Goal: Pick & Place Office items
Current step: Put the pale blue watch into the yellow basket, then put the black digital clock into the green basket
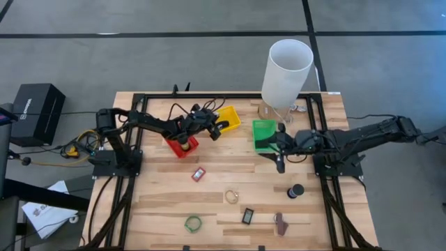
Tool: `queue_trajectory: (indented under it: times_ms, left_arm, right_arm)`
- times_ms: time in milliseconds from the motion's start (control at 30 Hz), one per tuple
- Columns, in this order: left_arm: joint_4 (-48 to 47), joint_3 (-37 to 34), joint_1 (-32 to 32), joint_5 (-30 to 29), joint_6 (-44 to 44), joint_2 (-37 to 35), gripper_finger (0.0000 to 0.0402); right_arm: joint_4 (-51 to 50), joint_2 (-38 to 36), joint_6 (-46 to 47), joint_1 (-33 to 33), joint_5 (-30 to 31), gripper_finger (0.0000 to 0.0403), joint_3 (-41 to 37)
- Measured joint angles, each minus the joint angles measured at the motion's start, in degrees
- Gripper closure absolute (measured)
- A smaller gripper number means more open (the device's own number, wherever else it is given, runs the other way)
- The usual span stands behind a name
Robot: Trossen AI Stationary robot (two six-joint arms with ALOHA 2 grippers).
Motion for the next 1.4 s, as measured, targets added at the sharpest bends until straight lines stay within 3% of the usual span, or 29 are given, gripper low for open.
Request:
queue_trajectory:
  times_ms: [267,400,533,1033,1400]
  left_arm:
    - [-1.32,0.0,0.31,0.22,0.0,0.67,0.0385]
    - [-0.85,0.04,1.5,5.44,-0.02,1.51,0.0384]
    - [-0.55,0.0,2.21,5.97,0.0,2.21,0.0381]
    - [0.21,0.02,2.19,5.97,0.37,2.16,0.0258]
    - [0.21,0.02,2.19,5.99,0.48,2.16,0.0245]
  right_arm:
    - [0.01,0.0,1.11,1.61,0.05,0.0179,0.0]
    - [0.04,0.0,1.44,1.5,0.2,0.0179,0.0]
    - [0.04,0.0,2.4,1.49,0.22,0.0179,0.0]
    - [0.01,0.0,2.79,1.5,0.22,0.0179,0.0]
    - [-0.01,0.0,8.77,1.31,0.22,0.0179,0.0]
